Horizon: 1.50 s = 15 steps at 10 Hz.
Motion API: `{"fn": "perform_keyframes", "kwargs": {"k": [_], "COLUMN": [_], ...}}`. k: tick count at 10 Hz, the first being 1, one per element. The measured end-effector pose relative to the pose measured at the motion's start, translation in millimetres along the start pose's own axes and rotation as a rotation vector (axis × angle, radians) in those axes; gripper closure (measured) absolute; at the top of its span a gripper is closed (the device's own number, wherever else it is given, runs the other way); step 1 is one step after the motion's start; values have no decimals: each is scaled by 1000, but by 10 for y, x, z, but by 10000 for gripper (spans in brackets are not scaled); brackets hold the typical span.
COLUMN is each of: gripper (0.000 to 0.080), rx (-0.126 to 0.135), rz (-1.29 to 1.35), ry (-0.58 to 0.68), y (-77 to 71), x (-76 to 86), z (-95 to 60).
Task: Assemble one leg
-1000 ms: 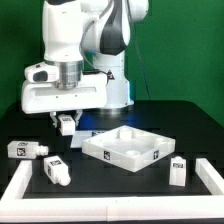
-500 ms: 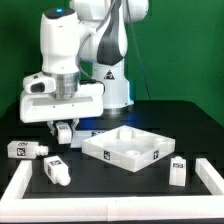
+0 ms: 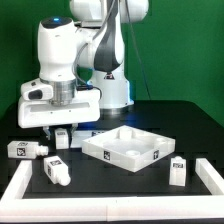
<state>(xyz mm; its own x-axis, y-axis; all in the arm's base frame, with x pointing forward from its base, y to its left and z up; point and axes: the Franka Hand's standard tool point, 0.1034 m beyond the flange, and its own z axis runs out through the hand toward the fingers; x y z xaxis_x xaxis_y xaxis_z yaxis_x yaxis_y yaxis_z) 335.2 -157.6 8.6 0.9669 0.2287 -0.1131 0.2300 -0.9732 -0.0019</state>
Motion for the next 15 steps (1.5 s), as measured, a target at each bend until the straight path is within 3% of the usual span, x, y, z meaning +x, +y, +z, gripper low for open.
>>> {"fn": "perform_keyframes", "kwargs": {"k": [1,2,3,5,6,7,8,10,11,12,15], "gripper": [264,264,171,154,154,151,151,151,151,151,151], "rx": [0,11,34,68,83,75,62,35,21,19,20], "rz": [0,38,94,170,246,323,385,495,489,467,471], "ry": [0,-12,-32,-54,-72,-66,-66,-69,-56,-56,-58], "y": [0,-40,-156,-331,-390,-502,-730,-1070,-1157,-1232,-1199], "x": [0,4,65,276,456,669,876,1466,1722,1758,1728], "z": [0,-14,-136,-528,-758,-889,-938,-1108,-1123,-1080,-1078]}}
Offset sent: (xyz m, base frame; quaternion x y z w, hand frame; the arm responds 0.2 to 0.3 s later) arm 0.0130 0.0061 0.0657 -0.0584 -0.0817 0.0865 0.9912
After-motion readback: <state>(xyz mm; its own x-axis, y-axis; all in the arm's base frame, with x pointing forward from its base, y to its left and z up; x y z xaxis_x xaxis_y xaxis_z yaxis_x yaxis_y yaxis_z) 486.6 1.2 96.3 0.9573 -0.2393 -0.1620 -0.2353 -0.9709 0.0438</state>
